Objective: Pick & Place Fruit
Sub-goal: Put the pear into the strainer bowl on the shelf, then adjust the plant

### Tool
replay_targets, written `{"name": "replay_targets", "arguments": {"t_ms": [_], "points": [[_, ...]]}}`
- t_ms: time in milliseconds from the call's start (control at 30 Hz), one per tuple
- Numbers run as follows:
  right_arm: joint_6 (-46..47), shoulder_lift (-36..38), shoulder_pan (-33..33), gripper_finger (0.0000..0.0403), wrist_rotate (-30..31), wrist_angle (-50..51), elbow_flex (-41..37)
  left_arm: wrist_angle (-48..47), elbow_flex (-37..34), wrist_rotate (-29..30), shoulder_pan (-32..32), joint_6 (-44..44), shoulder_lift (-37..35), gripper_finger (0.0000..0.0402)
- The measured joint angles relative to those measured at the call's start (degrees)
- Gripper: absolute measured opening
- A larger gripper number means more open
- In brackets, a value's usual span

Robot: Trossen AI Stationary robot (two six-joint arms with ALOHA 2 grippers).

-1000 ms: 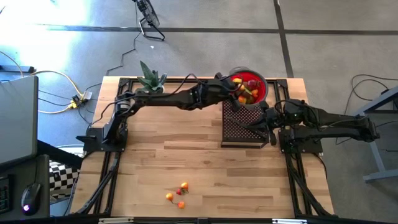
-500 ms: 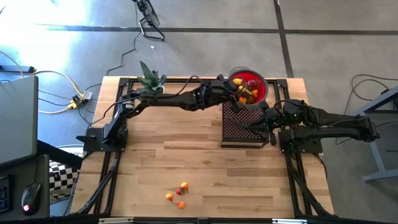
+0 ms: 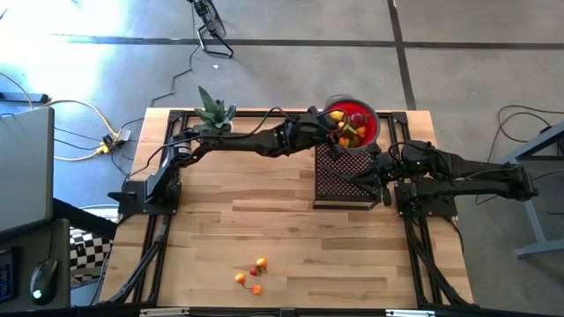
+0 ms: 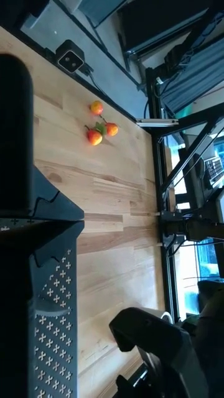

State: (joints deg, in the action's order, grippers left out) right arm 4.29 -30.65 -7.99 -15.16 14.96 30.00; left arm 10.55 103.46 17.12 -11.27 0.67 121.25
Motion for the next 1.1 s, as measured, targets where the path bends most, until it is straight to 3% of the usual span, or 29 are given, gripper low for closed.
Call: {"name": "replay_targets", "arguments": {"t_ms": [233,633,1100], "points": [[0.0,0.0,0.0,0.0005,0.0,0.5,0.0,-0.1,0.0,0.0,0.0,0.0,0.0,0.0167],[0.2,0.0,0.0,0.0005,0.0,1.3,0.0,2.1,0.0,0.1,0.0,-0.5,0.0,0.0260],[-1.0,0.0,0.0,0.0005,-0.4,1.1,0.0,-11.0,-0.1,-0.1,0.9,1.5,-8.2,0.0264]]}}
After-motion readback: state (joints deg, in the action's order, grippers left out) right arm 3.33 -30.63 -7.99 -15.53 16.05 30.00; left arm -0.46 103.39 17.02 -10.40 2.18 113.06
